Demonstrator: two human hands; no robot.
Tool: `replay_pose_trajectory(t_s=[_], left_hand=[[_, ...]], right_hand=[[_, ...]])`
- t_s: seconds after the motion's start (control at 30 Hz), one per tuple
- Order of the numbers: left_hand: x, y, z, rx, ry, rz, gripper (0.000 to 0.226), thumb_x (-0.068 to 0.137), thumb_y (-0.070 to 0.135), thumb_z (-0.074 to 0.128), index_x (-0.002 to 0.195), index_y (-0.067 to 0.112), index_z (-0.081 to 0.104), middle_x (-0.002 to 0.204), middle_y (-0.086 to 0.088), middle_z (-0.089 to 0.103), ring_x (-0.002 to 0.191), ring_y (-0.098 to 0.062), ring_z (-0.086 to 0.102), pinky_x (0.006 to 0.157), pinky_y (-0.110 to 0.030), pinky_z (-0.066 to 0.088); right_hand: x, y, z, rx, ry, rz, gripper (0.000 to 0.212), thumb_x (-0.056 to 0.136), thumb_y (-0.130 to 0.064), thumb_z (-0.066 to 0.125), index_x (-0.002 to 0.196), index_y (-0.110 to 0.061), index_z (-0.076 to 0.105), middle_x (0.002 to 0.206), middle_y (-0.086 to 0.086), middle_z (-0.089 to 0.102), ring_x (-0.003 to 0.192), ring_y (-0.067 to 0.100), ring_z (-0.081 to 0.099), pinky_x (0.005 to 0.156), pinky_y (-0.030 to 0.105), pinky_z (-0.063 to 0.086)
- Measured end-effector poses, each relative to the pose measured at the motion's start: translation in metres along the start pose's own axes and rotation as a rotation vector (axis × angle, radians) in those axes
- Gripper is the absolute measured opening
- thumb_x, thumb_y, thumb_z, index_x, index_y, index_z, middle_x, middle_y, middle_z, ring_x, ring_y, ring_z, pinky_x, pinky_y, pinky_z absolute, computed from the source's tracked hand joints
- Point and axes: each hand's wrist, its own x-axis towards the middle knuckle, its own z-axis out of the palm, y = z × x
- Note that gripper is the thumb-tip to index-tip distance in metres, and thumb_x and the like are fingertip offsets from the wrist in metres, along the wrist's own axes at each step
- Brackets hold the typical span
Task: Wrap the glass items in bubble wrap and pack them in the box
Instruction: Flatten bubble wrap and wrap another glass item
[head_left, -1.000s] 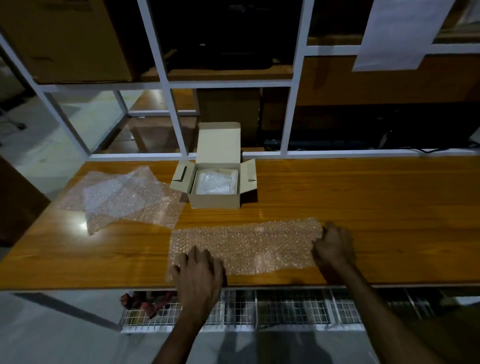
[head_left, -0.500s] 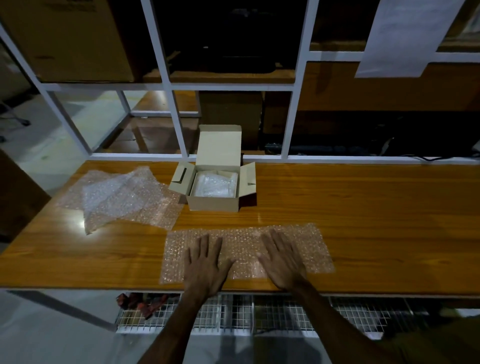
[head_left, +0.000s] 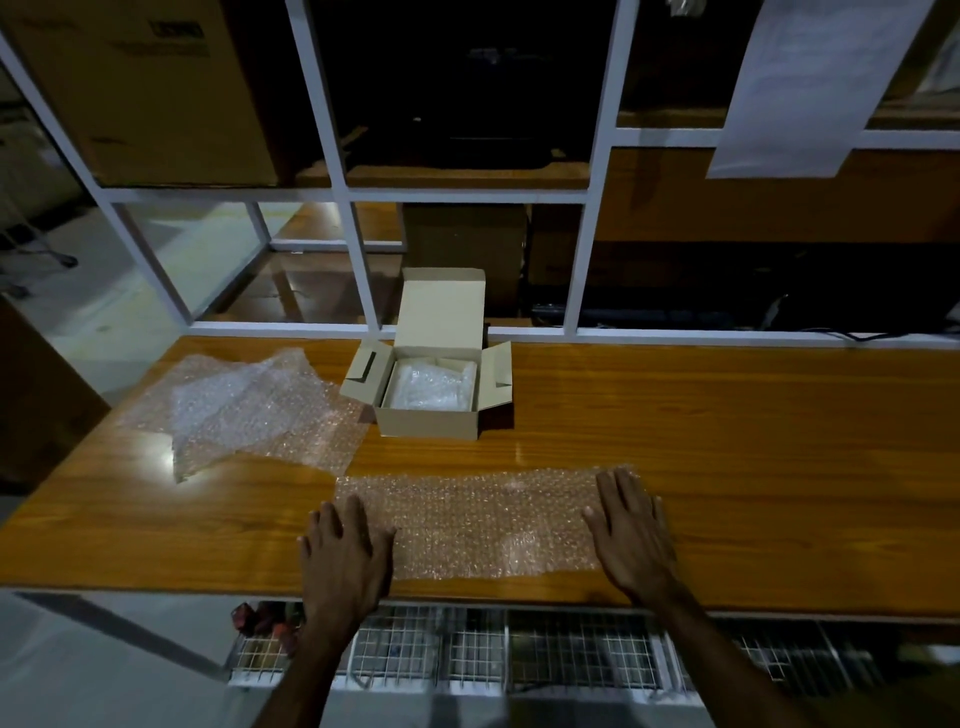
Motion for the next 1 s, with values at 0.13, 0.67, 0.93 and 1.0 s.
replay_pose_trajectory(t_s=[0.13, 0.67, 0.93, 1.0], left_hand=[[-0.020, 0.000, -0.003, -0.045, 0.154, -0.168, 0.055, 0.099, 0.054, 0.050, 0.126, 0.007, 0.054, 0.112, -0.023, 0.062, 0.104, -0.039, 0.056, 0.090, -0.051, 0.049], [-0.019, 0.008, -0.016, -0.369, 0.154, -0.463, 0.029, 0.088, 0.039, 0.060, 0.079, 0.011, 0.058, 0.076, -0.011, 0.062, 0.072, -0.032, 0.060, 0.075, -0.048, 0.056], [-0.014, 0.072, -0.044, -0.786, 0.411, -0.195, 0.021, 0.096, 0.006, 0.061, 0.111, 0.016, 0.051, 0.096, -0.005, 0.059, 0.087, -0.031, 0.061, 0.077, -0.047, 0.054], [-0.019, 0.105, -0.048, -0.855, 0.445, -0.047, 0.015, 0.104, 0.012, 0.056, 0.115, 0.020, 0.052, 0.095, 0.000, 0.062, 0.081, -0.024, 0.063, 0.067, -0.042, 0.055]], right_hand=[[-0.018, 0.003, -0.003, 0.085, 0.214, 0.052, 0.052, 0.102, -0.043, 0.047, 0.148, -0.019, 0.053, 0.156, 0.013, 0.046, 0.138, 0.036, 0.049, 0.112, 0.053, 0.043], [-0.016, 0.011, -0.024, 0.248, 0.108, 0.405, 0.078, 0.082, -0.046, 0.083, 0.149, -0.023, 0.049, 0.139, 0.019, 0.056, 0.127, 0.042, 0.053, 0.100, 0.050, 0.047], [-0.011, 0.028, -0.011, 0.270, 0.059, 0.379, 0.094, 0.070, -0.071, 0.076, 0.148, -0.029, 0.045, 0.133, 0.010, 0.064, 0.118, 0.038, 0.062, 0.093, 0.049, 0.055], [-0.012, 0.028, -0.011, 0.314, 0.067, 0.363, 0.096, 0.069, -0.074, 0.076, 0.150, -0.029, 0.046, 0.138, 0.008, 0.062, 0.122, 0.037, 0.061, 0.095, 0.049, 0.054]])
